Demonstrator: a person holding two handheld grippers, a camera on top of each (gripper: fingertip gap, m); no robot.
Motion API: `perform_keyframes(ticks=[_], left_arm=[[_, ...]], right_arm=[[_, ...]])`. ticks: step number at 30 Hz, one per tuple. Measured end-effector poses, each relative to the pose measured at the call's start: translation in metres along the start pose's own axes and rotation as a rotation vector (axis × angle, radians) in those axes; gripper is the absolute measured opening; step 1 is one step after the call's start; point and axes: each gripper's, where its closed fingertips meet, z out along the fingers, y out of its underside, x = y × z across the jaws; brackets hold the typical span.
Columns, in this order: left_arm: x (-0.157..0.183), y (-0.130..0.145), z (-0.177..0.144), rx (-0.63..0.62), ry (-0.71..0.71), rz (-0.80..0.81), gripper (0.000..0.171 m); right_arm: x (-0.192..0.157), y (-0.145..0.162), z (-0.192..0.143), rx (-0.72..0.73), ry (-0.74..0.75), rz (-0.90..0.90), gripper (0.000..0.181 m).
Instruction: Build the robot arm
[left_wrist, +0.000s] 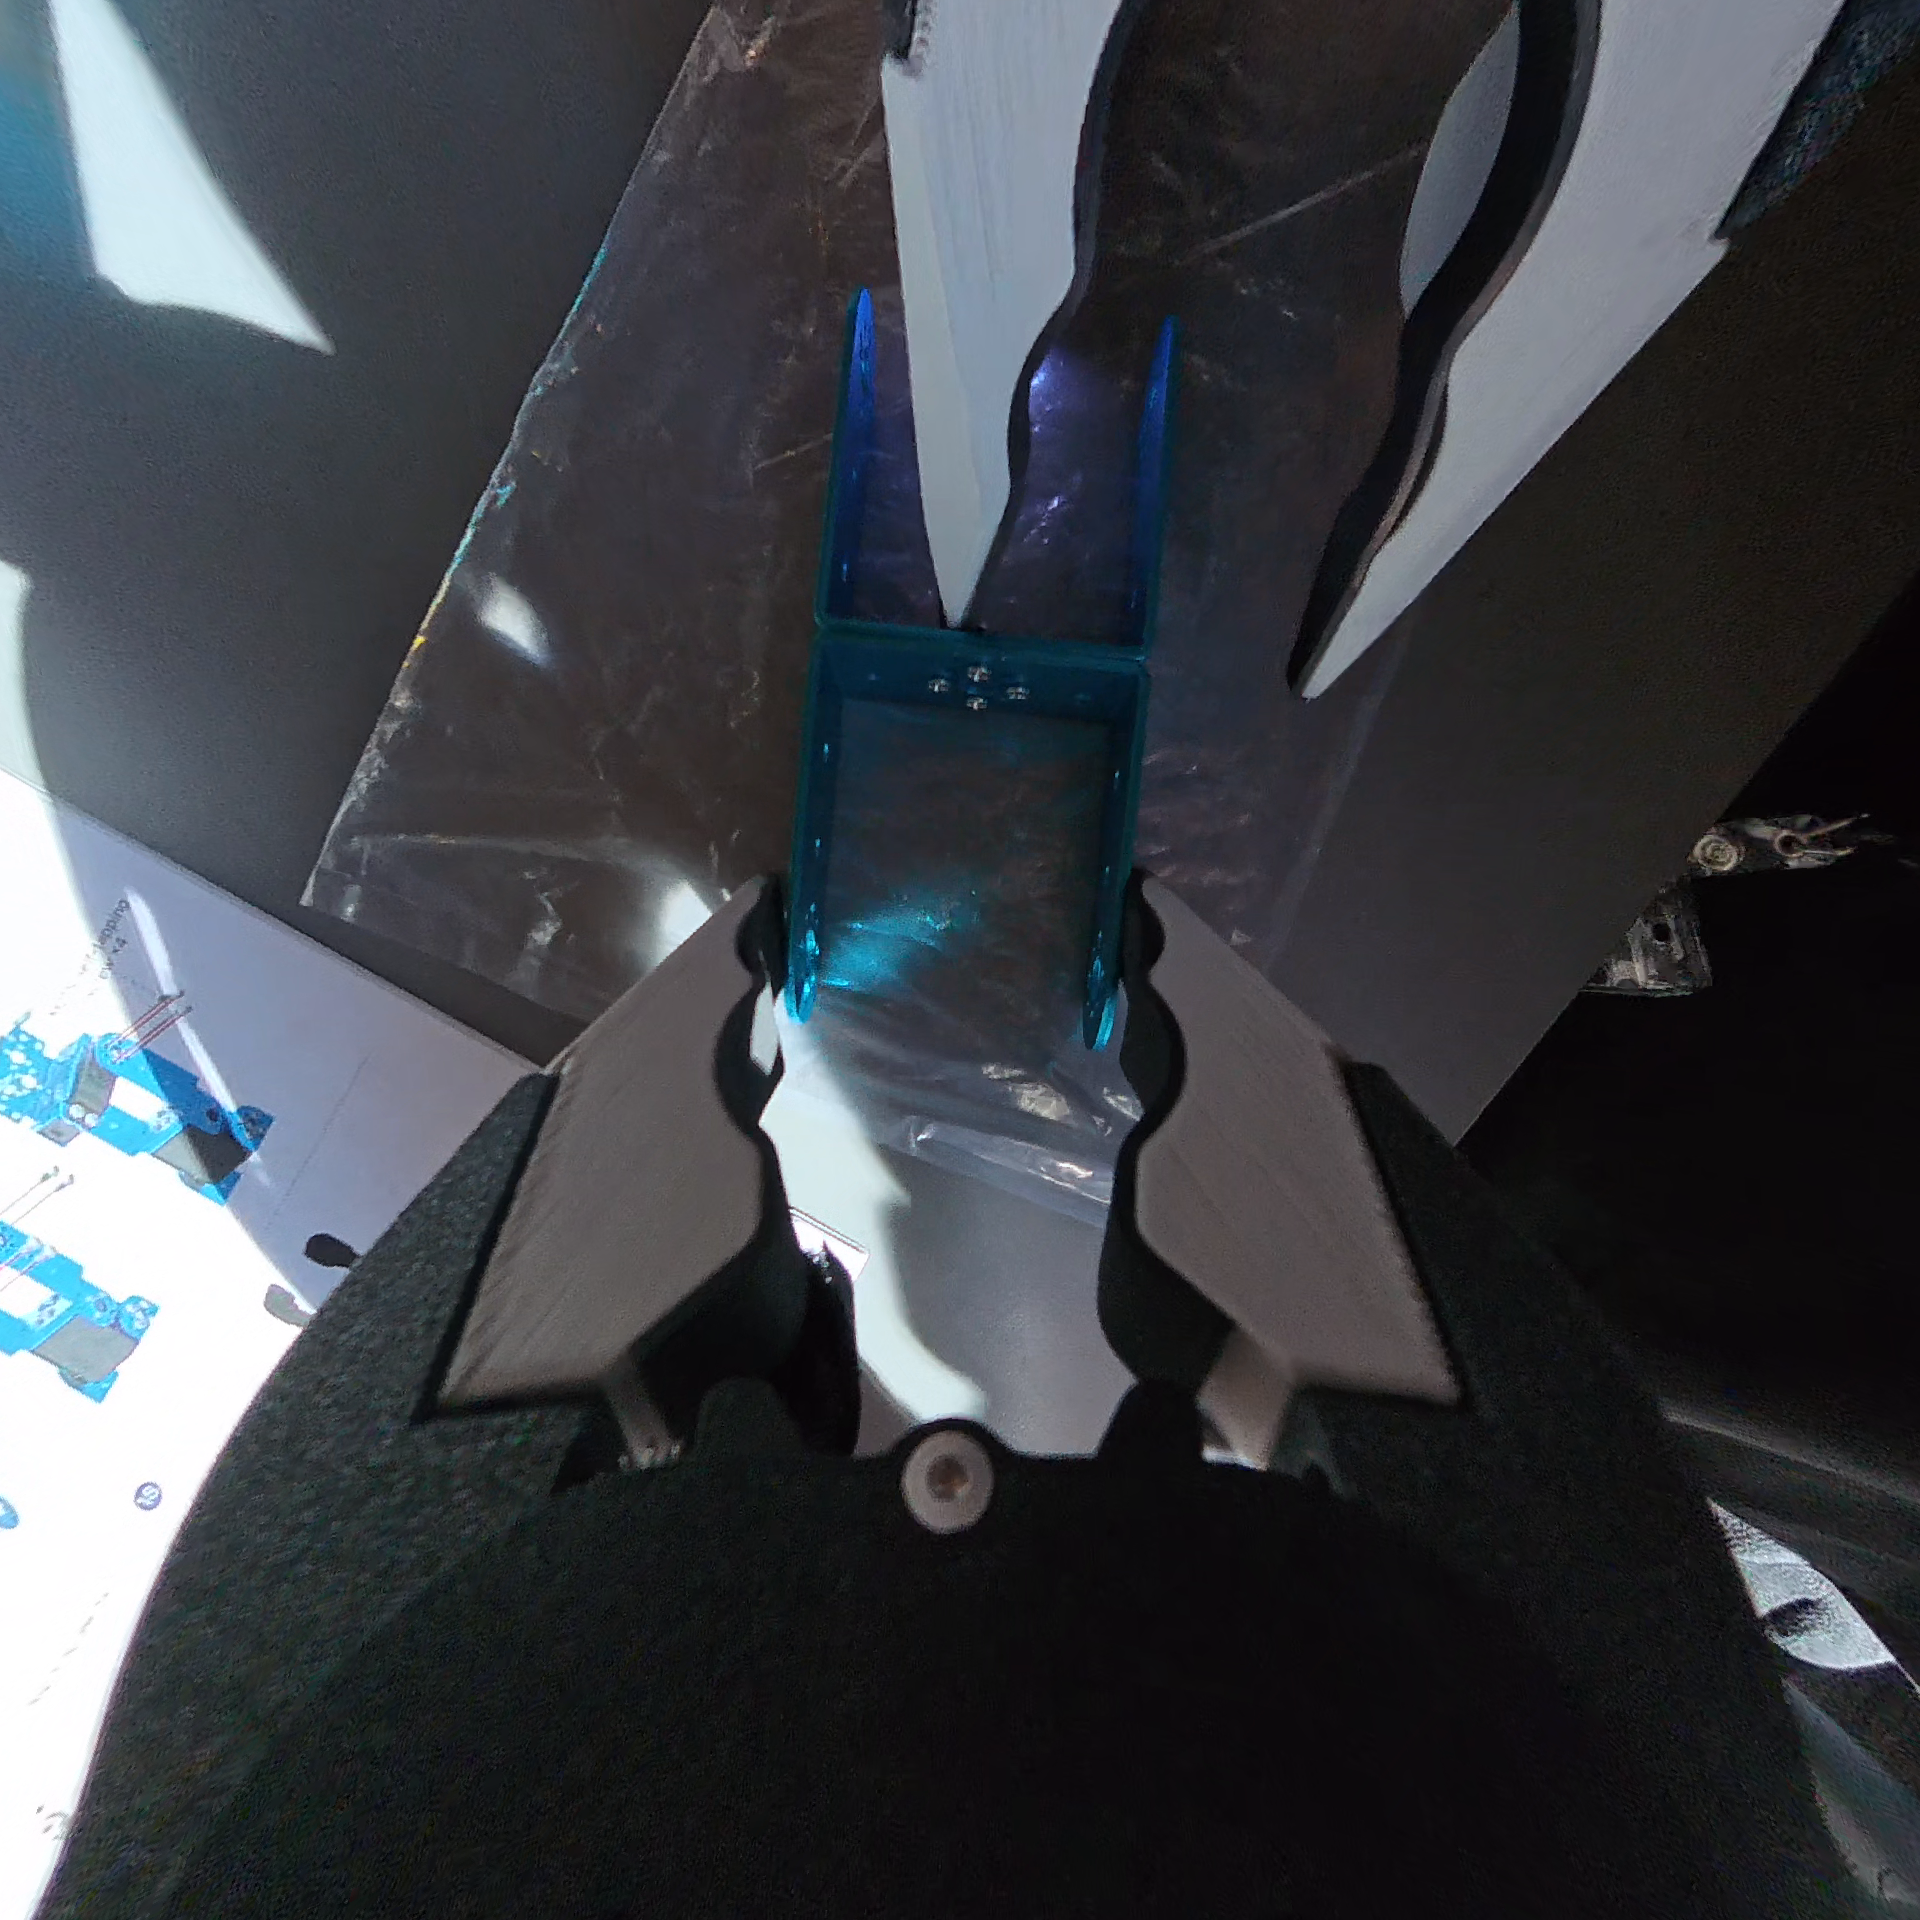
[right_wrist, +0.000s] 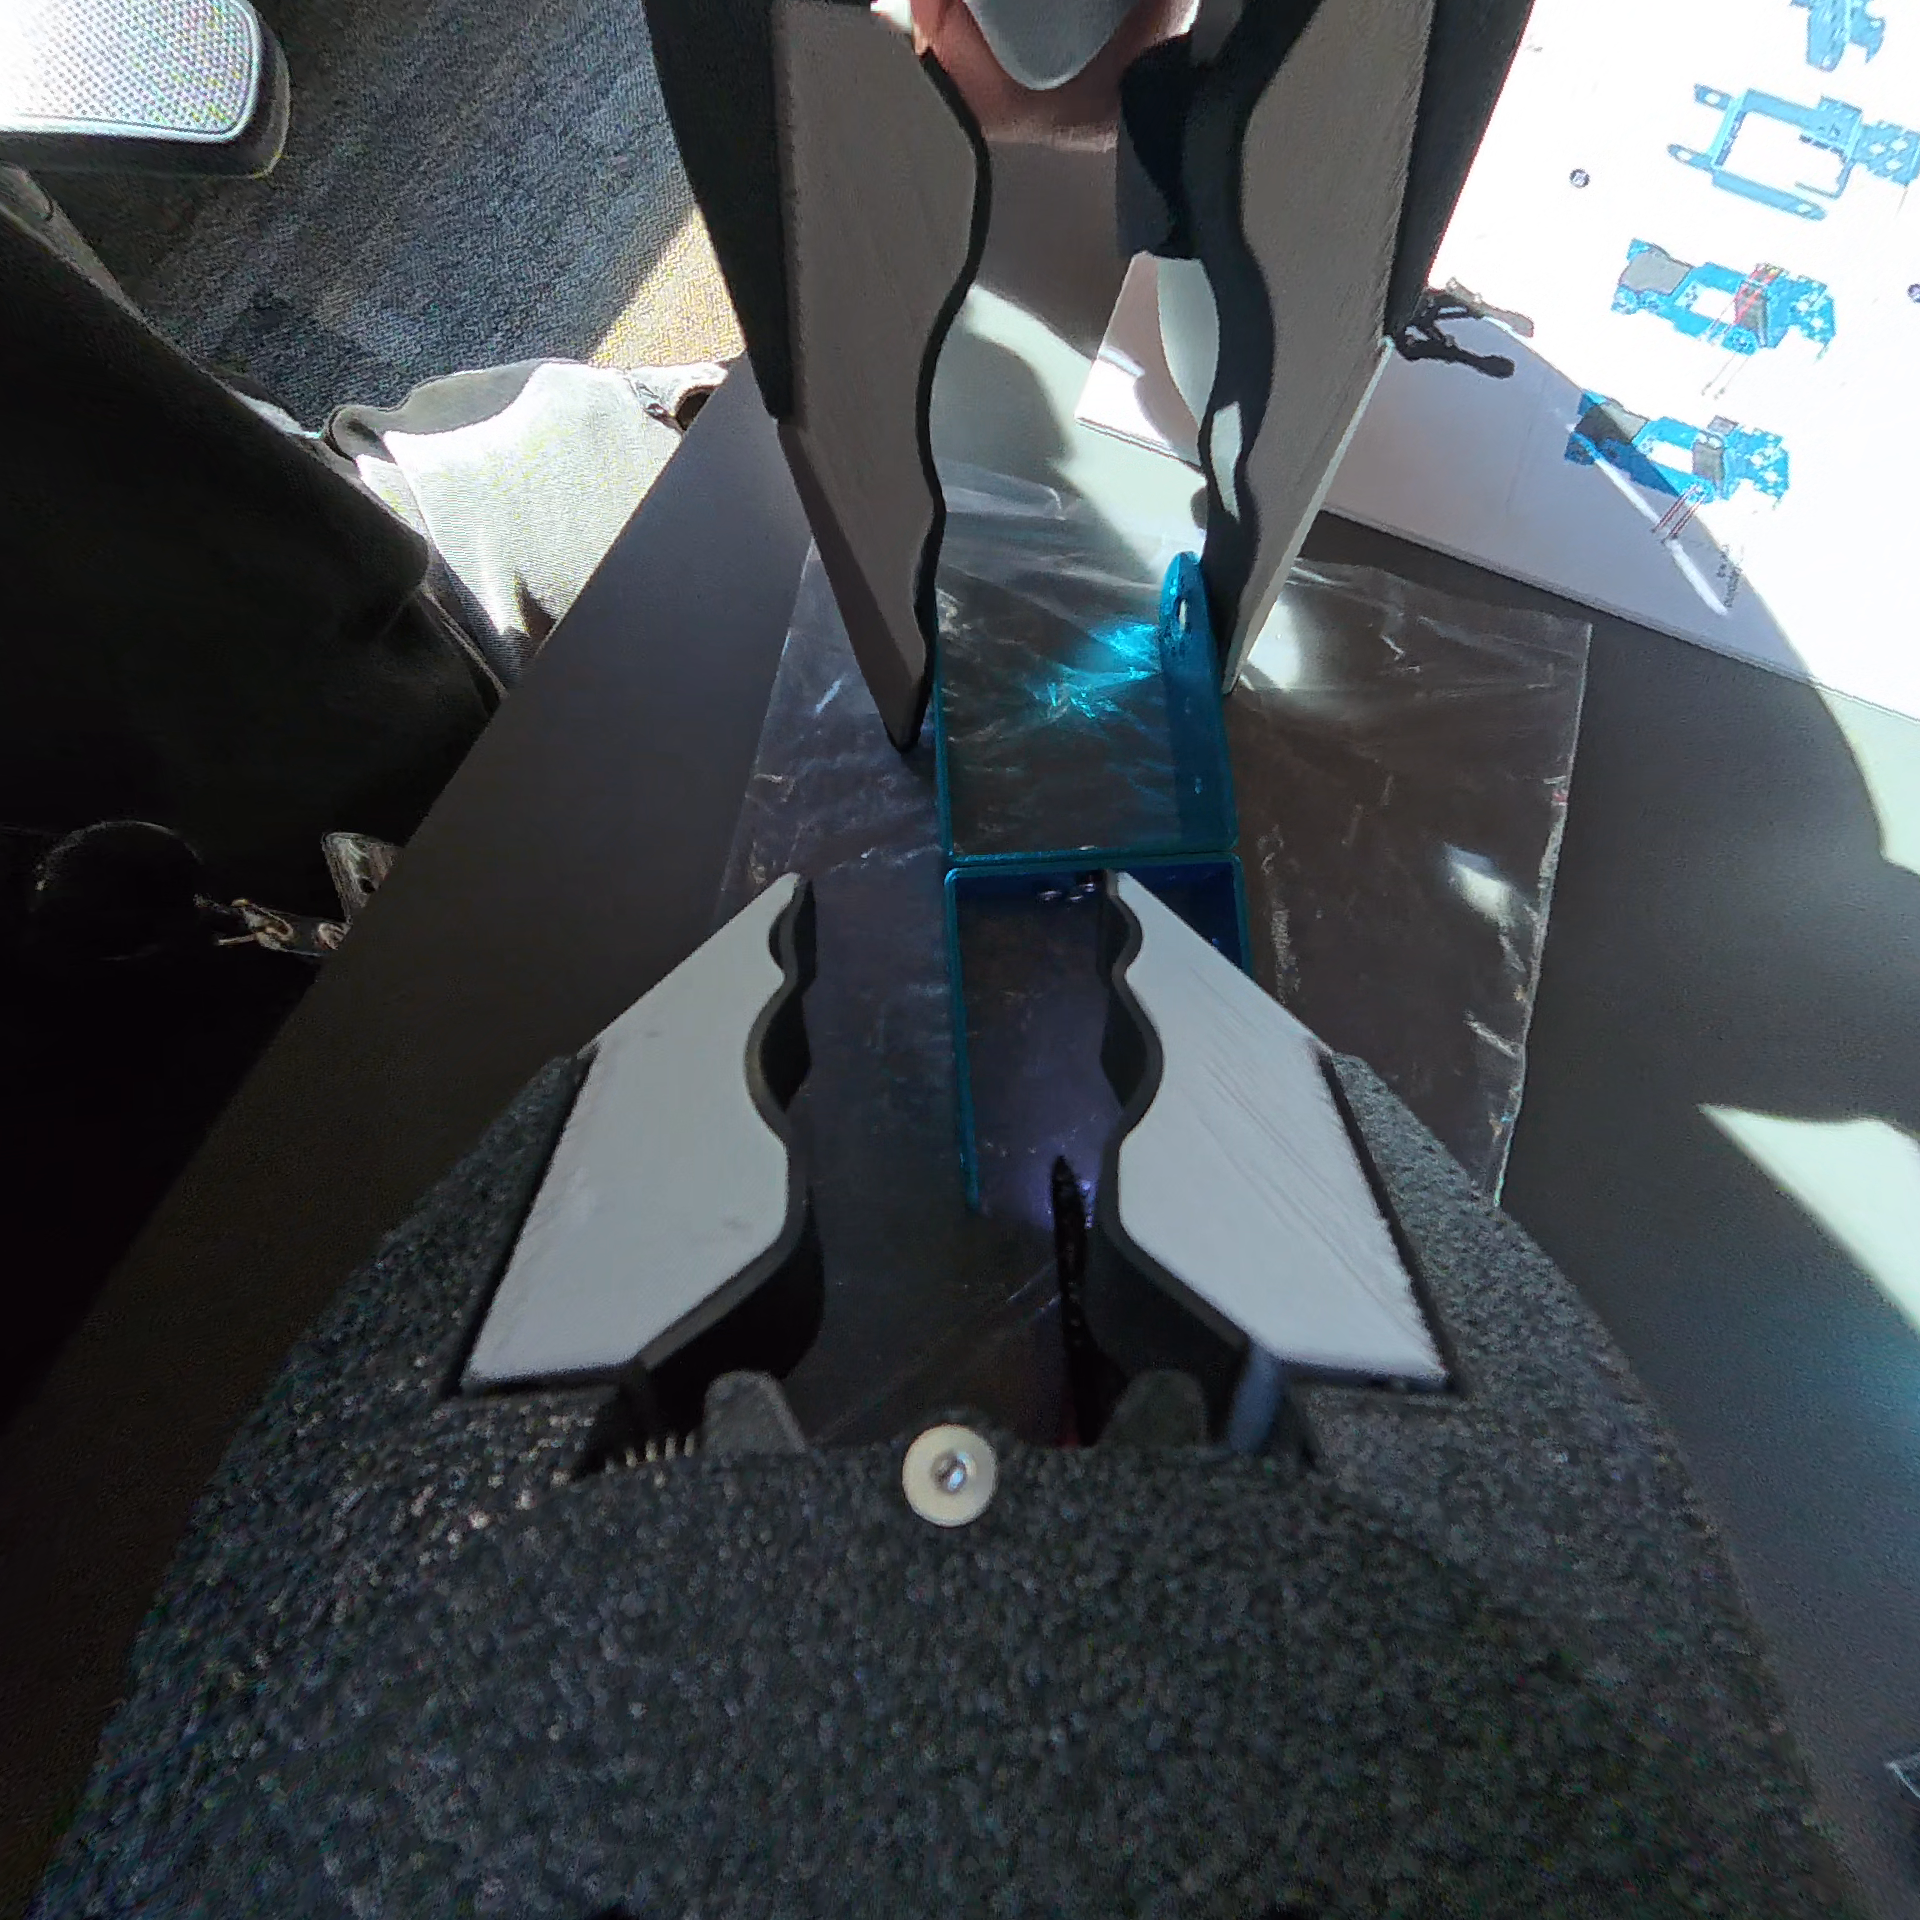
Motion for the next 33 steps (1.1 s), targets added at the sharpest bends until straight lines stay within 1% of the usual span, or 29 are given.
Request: perform_keyframes(ticks=[5,8,9,13,16,20,26,30,33], left_arm=[[0.0,0.0,0.0,-0.003,-0.001,0.005,0.064],[0.0,0.001,0.0,-0.009,-0.003,0.006,0.064],[0.0,0.0,0.0,-0.006,-0.003,0.004,0.064],[0.0,0.0,0.0,-0.004,-0.006,0.001,0.064],[0.0,0.0,0.0,-0.007,-0.008,0.0,0.064],[0.0,0.0,0.001,-0.018,-0.005,0.006,0.064],[0.0,0.0,0.001,-0.021,-0.005,0.007,0.064],[0.0,0.0,0.001,-0.026,-0.004,0.01,0.064],[0.0,0.0,0.001,-0.023,-0.003,0.009,0.064]], right_arm=[[-0.002,0.002,0.003,-0.049,-0.002,0.006,0.061],[-0.001,0.003,0.005,-0.077,0.008,-0.015,0.059],[0.001,0.005,0.004,-0.078,0.009,-0.019,0.058],[0.012,0.006,-0.003,-0.071,0.047,-0.008,0.063],[0.008,0.003,0.002,-0.075,0.026,-0.029,0.062],[0.006,0.009,0.008,-0.121,0.007,-0.042,0.06],[0.006,0.009,0.01,-0.122,-0.005,-0.034,0.058],[0.005,0.009,0.011,-0.121,-0.016,-0.013,0.062],[0.006,0.011,0.012,-0.121,-0.007,-0.026,0.061]])
